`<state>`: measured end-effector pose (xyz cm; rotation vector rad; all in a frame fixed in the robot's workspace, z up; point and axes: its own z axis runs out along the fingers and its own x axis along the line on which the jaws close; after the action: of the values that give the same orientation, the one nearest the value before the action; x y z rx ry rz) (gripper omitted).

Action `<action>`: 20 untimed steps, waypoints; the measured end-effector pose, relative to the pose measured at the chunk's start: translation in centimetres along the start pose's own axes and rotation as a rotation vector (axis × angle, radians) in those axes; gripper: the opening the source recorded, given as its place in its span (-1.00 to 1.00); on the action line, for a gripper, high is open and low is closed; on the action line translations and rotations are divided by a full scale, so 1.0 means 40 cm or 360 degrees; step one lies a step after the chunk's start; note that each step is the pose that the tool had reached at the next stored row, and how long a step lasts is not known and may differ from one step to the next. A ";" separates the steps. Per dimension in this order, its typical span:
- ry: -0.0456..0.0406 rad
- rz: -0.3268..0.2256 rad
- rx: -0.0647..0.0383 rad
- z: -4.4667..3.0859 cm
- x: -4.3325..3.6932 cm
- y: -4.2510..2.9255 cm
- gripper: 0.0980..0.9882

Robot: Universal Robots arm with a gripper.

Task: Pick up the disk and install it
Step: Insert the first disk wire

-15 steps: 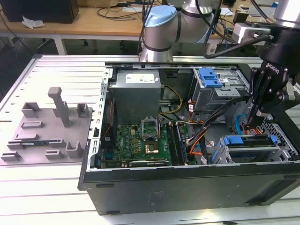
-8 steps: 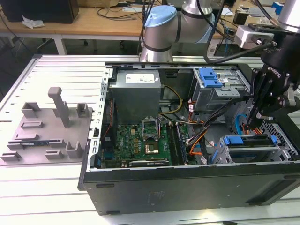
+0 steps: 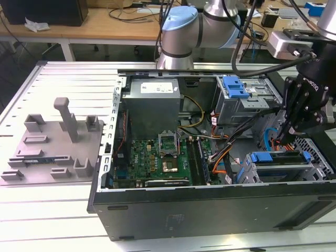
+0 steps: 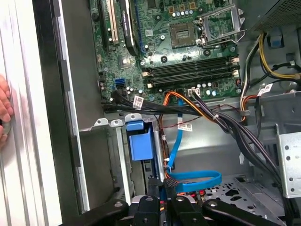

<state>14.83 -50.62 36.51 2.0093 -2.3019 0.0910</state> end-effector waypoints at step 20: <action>-0.0118 -0.0075 0.0006 0.029 0.043 -0.007 -0.86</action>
<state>14.85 -52.45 35.55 2.1021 -2.2972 0.0182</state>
